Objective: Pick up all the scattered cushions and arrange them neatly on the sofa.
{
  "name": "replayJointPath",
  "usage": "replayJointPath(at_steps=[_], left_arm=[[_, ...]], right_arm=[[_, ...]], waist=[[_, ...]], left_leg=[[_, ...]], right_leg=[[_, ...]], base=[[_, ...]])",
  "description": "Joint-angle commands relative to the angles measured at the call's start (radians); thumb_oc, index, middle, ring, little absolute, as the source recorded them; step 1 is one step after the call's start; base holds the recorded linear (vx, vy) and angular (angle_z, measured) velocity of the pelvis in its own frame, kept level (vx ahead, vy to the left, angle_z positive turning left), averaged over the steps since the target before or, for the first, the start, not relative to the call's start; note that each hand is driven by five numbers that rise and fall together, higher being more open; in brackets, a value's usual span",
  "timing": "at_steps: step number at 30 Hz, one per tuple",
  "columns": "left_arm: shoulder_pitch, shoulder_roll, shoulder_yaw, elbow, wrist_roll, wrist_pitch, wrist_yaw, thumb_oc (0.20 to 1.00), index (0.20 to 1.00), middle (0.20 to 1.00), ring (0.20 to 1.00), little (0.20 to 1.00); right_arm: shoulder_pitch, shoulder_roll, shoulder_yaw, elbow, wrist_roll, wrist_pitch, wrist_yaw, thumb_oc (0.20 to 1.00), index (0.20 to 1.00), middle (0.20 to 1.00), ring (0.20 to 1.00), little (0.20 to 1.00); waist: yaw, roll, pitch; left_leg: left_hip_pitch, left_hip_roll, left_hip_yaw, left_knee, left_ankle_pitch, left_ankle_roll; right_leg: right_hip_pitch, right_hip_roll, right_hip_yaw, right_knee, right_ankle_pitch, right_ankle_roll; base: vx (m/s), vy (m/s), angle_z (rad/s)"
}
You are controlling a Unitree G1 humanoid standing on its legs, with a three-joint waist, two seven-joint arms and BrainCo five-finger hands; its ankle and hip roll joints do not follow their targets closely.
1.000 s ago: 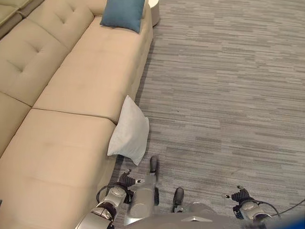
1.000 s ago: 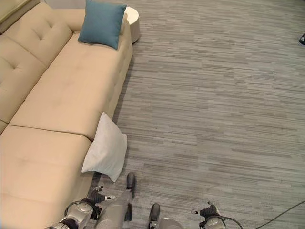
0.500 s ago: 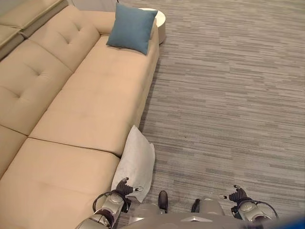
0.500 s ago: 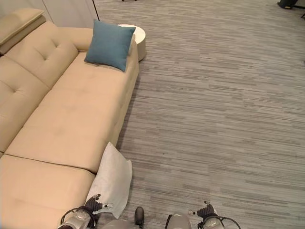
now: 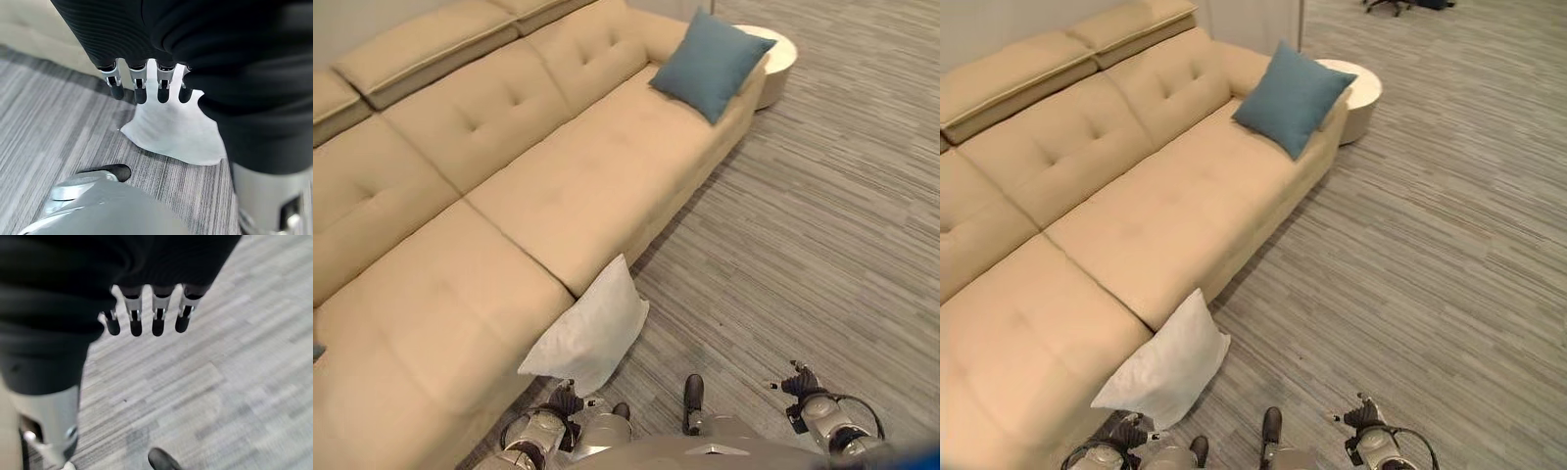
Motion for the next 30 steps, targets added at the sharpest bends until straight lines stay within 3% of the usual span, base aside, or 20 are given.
replayJointPath(at_steps=[1, 4, 6, 10, 13, 14, 16, 18, 22, 24, 30], left_arm=[[-0.043, -0.025, -0.026, -0.002, 0.015, -0.003, 0.008, 1.000, 1.000, 1.000, 1.000, 1.000], [-0.047, -0.016, -0.027, -0.006, 0.025, 0.001, 0.006, 1.000, 1.000, 1.000, 1.000, 1.000], [-0.041, -0.012, -0.018, 0.000, 0.026, 0.003, 0.003, 1.000, 1.000, 1.000, 1.000, 1.000], [-0.026, -0.006, -0.001, 0.016, 0.030, 0.007, 0.001, 1.000, 1.000, 1.000, 1.000, 1.000], [-0.018, 0.005, 0.014, 0.015, 0.033, 0.007, -0.005, 1.000, 1.000, 1.000, 1.000, 1.000], [-0.020, 0.015, 0.017, 0.014, 0.034, 0.008, -0.004, 1.000, 1.000, 1.000, 1.000, 1.000], [-0.018, 0.022, 0.019, 0.017, 0.036, 0.003, -0.005, 1.000, 1.000, 1.000, 1.000, 1.000], [-0.010, 0.027, 0.020, 0.022, 0.039, -0.002, -0.005, 1.000, 1.000, 1.000, 1.000, 1.000], [-0.010, 0.031, 0.015, 0.032, 0.047, -0.004, -0.004, 1.000, 1.000, 1.000, 1.000, 1.000], [-0.008, 0.030, 0.020, 0.041, 0.045, -0.003, -0.002, 1.000, 1.000, 1.000, 1.000, 1.000], [-0.007, 0.028, 0.028, 0.042, 0.035, -0.008, 0.002, 1.000, 1.000, 1.000, 1.000, 1.000]], right_arm=[[0.051, -0.025, -0.013, 0.024, 0.035, -0.001, -0.007, 1.000, 1.000, 1.000, 1.000, 1.000], [0.053, -0.016, -0.026, 0.022, 0.049, 0.007, -0.004, 1.000, 1.000, 1.000, 1.000, 1.000], [0.050, -0.013, -0.025, 0.026, 0.044, 0.011, -0.003, 1.000, 1.000, 1.000, 1.000, 1.000], [0.042, -0.004, -0.021, 0.026, 0.031, 0.013, 0.000, 1.000, 1.000, 1.000, 1.000, 1.000], [0.038, 0.000, -0.014, 0.015, 0.008, 0.011, 0.011, 1.000, 1.000, 1.000, 1.000, 1.000], [0.031, -0.002, -0.012, 0.011, 0.003, 0.013, 0.015, 1.000, 1.000, 1.000, 1.000, 1.000], [0.028, 0.000, -0.010, 0.007, 0.002, 0.008, 0.019, 1.000, 1.000, 1.000, 1.000, 1.000], [0.027, -0.002, -0.007, 0.006, 0.007, 0.007, 0.022, 1.000, 1.000, 1.000, 1.000, 1.000], [0.024, -0.008, -0.004, 0.002, 0.008, 0.008, 0.021, 1.000, 1.000, 1.000, 1.000, 1.000], [0.020, -0.009, 0.003, 0.001, -0.005, 0.009, 0.021, 1.000, 1.000, 1.000, 1.000, 1.000], [0.025, -0.011, 0.008, -0.012, 0.005, -0.010, 0.021, 1.000, 1.000, 1.000, 1.000, 1.000]], waist=[[-0.069, -0.015, 0.010], [-0.090, -0.022, 0.001], [-0.086, -0.021, -0.003], [-0.074, -0.016, -0.020], [-0.062, -0.006, -0.027], [-0.061, 0.001, -0.016], [-0.070, 0.007, -0.008], [-0.083, 0.014, -0.011], [-0.100, 0.002, -0.002], [-0.101, -0.004, 0.001], [-0.101, -0.025, -0.011]], left_leg=[[-0.069, 0.021, 0.281, 0.003, 0.004, 0.030], [-0.096, 0.049, 0.460, 0.058, -0.002, 0.032], [-0.090, 0.042, 0.476, 0.052, -0.004, 0.032], [-0.039, 0.011, 0.442, -0.040, -0.005, 0.046], [-0.003, -0.022, 0.417, -0.095, -0.017, 0.077], [0.013, -0.031, 0.396, -0.104, -0.019, 0.092], [0.029, -0.041, 0.361, -0.118, -0.020, 0.099], [0.050, -0.047, 0.318, -0.140, -0.015, 0.097], [0.067, -0.067, 0.259, -0.133, -0.027, 0.092], [0.079, -0.068, 0.232, -0.131, -0.034, 0.087], [0.079, -0.028, 0.193, -0.101, -0.045, 0.031]], right_leg=[[0.052, -0.090, -0.048, 0.073, -0.139, 0.137], [0.070, -0.108, -0.134, 0.073, -0.140, 0.133], [0.086, -0.114, -0.158, 0.076, -0.141, 0.135], [0.104, -0.121, -0.180, 0.092, -0.149, 0.152], [0.066, -0.164, -0.185, 0.231, -0.158, 0.173], [0.028, -0.189, -0.172, 0.334, -0.151, 0.186], [-0.021, -0.177, -0.102, 0.406, -0.137, 0.198], [-0.061, -0.135, -0.001, 0.371, -0.143, 0.184], [-0.087, -0.107, 0.085, 0.241, -0.099, 0.189], [-0.109, -0.112, 0.080, 0.199, -0.063, 0.195], [-0.035, -0.096, 0.039, 0.138, -0.082, 0.169]], base=[[-0.01, -0.109, 2.27], [0.06, -0.028, 2.20], [0.12, 0.046, 0.29], [0.12, 0.117, 0.12], [0.13, 0.195, 0.25], [0.10, 0.183, 0.09], [0.10, 0.099, 0.33], [0.15, 0.005, 0.62], [0.14, -0.068, 0.52], [0.17, -0.151, 0.56], [0.15, -0.265, 0.50]])
